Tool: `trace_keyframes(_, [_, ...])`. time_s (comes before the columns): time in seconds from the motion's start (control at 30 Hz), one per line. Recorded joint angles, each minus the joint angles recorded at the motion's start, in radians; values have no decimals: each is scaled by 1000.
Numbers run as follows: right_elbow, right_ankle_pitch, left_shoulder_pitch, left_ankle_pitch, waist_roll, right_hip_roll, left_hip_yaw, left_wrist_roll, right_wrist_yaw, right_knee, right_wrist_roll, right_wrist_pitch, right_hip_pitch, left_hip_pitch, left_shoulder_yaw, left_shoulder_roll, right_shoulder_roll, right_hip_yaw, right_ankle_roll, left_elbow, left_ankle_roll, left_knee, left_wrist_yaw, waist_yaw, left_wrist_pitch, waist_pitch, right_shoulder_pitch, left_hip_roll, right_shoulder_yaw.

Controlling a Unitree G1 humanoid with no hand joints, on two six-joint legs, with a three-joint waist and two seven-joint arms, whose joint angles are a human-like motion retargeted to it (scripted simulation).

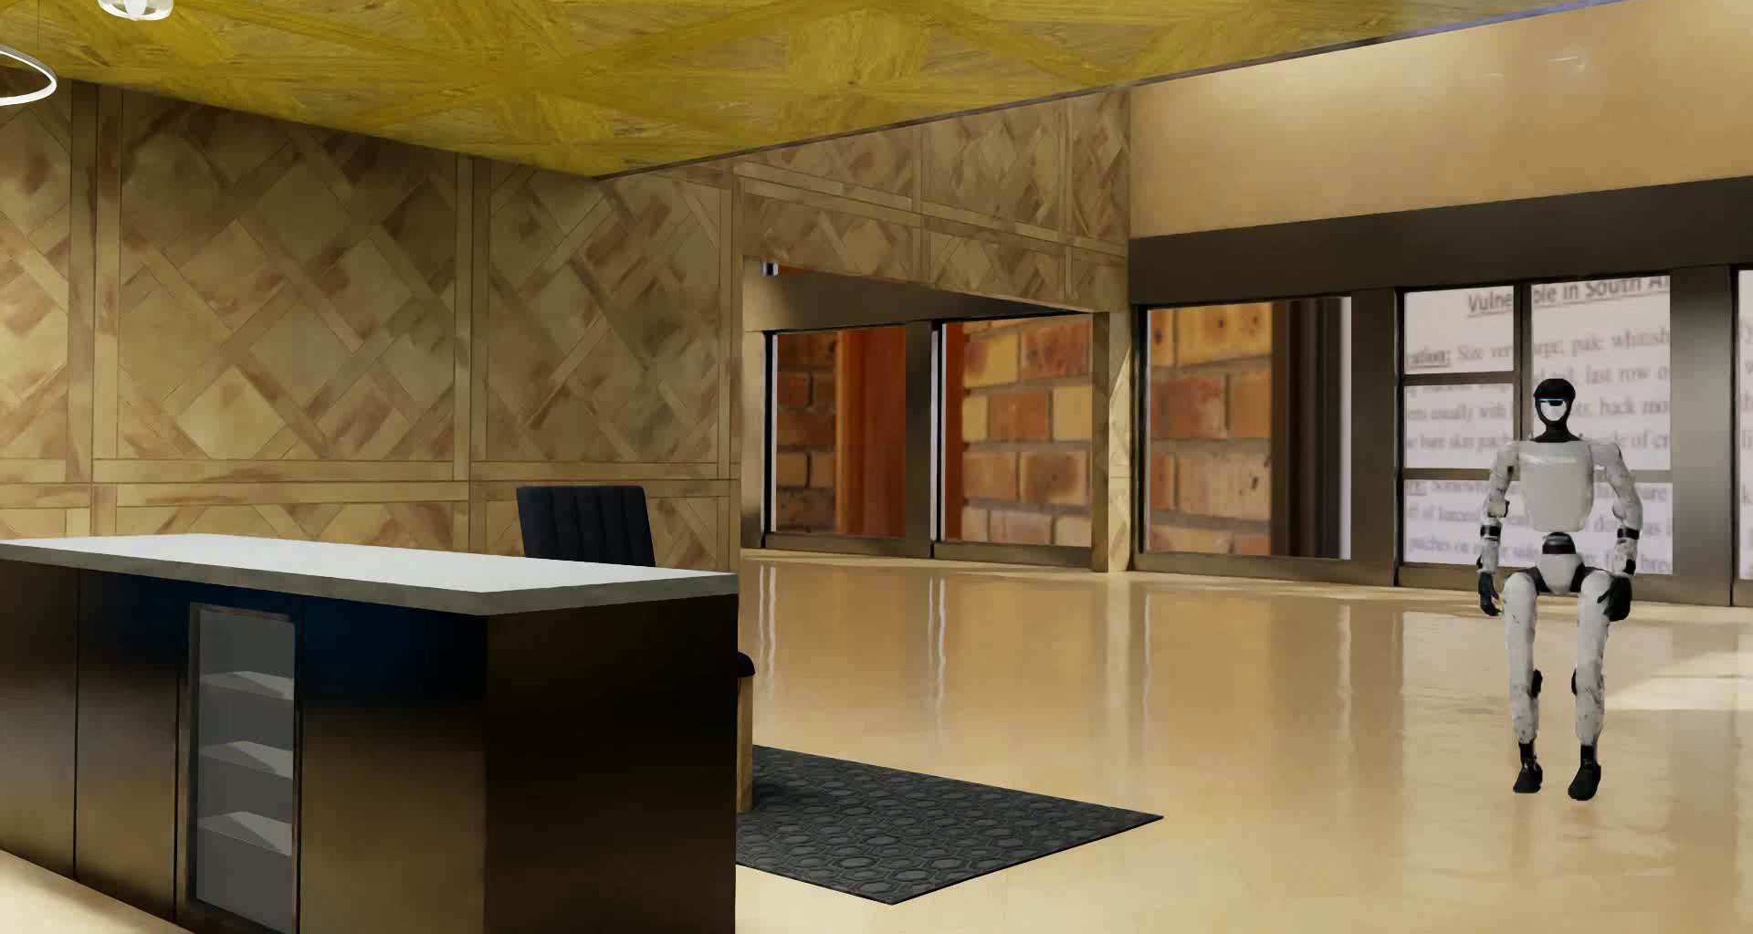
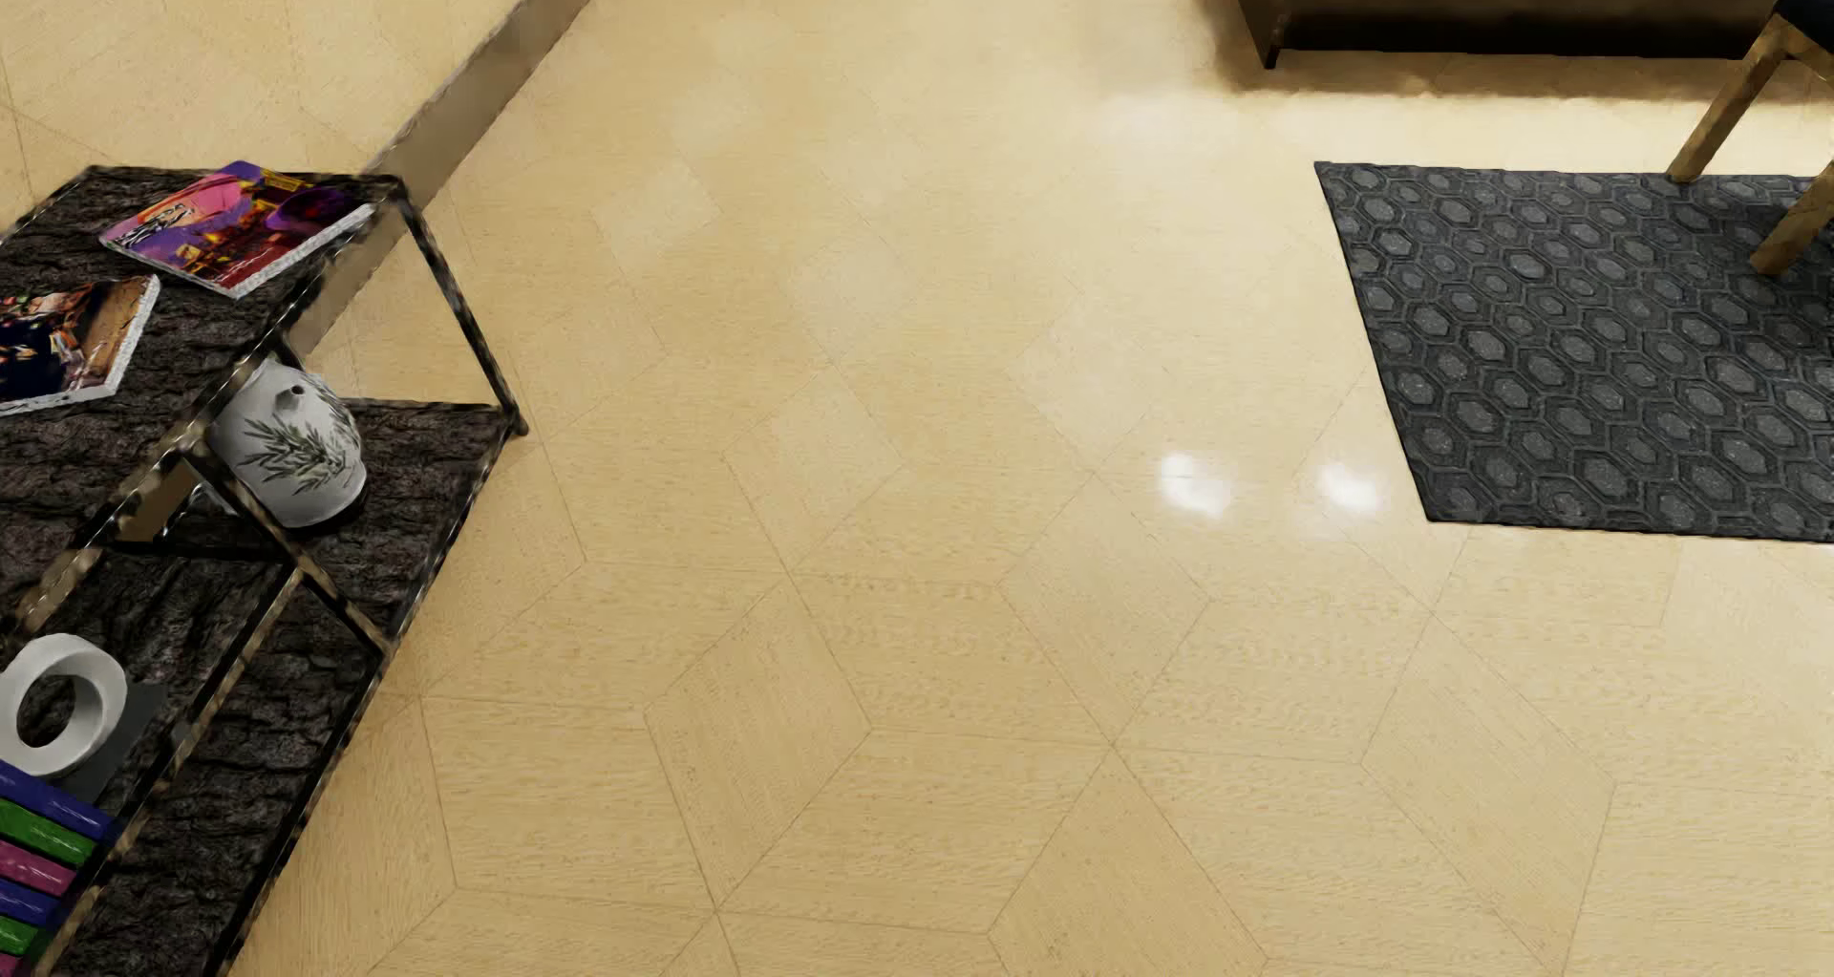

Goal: Circle counter

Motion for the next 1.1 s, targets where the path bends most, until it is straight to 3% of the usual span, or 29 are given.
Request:
trace_keyframes(0.03, [-1,-37,4,10,4,3,0,0,0,98,0,0,-3,1,-4,3,-3,0,0,-11,0,7,0,2,0,2,4,-1,6])
trace_keyframes(0.1, [-1,-242,10,15,9,15,0,0,0,288,0,0,-42,-3,-12,7,-8,0,0,-33,0,26,0,-32,0,0,18,-10,-2])
trace_keyframes(0.2, [-29,-278,-1,-23,-13,-12,0,0,0,618,0,0,-221,68,10,33,-5,0,0,-102,0,46,0,-71,0,67,34,-35,-43])
trace_keyframes(0.27, [-44,-275,-21,-100,-11,-15,0,0,0,759,0,0,-351,123,25,39,-4,0,0,-155,0,27,0,-130,0,89,50,-25,-47])
trace_keyframes(0.3, [-40,-265,-41,-137,8,-9,0,0,0,747,0,0,-406,148,33,25,-11,0,0,-154,0,10,0,-169,0,90,61,-4,-44])
trace_keyframes(0.43, [15,-116,-90,-319,22,-44,0,0,0,552,0,0,-584,302,25,40,-20,0,0,-219,0,-50,0,-241,0,106,95,27,-27])
trace_keyframes(0.5, [52,-88,-122,-359,17,-58,0,0,0,457,0,0,-643,367,18,43,-14,0,0,-207,0,-56,0,-264,0,106,97,32,-9])
trace_keyframes(0.6, [86,-123,-123,-305,25,-65,0,0,0,510,0,0,-687,450,17,35,-15,0,0,-165,0,-43,0,-311,0,97,109,67,-7])
trace_keyframes(0.67, [114,-153,-87,-102,52,-46,0,0,0,628,0,0,-688,431,-28,21,-18,0,0,-105,0,70,0,-335,0,84,104,97,-3])
trace_keyframes(0.73, [128,-228,-53,205,49,-4,0,0,0,681,0,0,-604,320,-56,12,-13,0,0,-17,0,366,0,-297,0,83,89,118,9])
trace_keyframes(0.77, [107,-261,-38,281,39,15,0,0,0,673,0,0,-541,216,-66,16,-8,0,0,8,0,574,0,-268,0,91,81,120,4])
trace_keyframes(0.83, [41,-309,9,256,17,46,0,0,0,614,0,0,-385,5,-43,20,-5,0,0,13,0,864,0,-174,0,111,61,114,0])
trace_keyframes(0.9, [-33,-307,34,259,-18,45,0,0,0,489,0,0,-206,-194,-53,24,-9,0,0,23,0,793,0,-69,0,125,34,87,-23])
trace_keyframes(0.97, [-110,-310,67,373,-39,35,0,0,0,363,0,0,-23,-325,-44,33,-21,0,0,18,0,460,0,29,0,126,26,76,-51])
trace_keyframes(1.0, [-145,-329,79,370,-47,29,0,0,0,315,0,0,56,-368,-40,37,-32,0,0,11,0,275,0,76,0,121,12,83,-46])
trace_keyframes(1.03, [-176,-354,85,259,-47,27,0,0,0,286,0,0,120,-409,-36,38,-43,0,0,6,0,128,0,106,0,111,-4,89,-54])
trace_keyframes(1.07, [-194,-378,92,83,-50,22,0,0,0,275,0,0,178,-440,-34,41,-52,0,0,1,0,45,0,130,0,105,-23,98,-56])
trace_keyframes(1.1, [-200,-389,96,-16,-57,12,0,0,0,280,0,0,219,-459,-32,43,-56,0,0,-1,0,40,0,155,0,104,-42,113,-58])
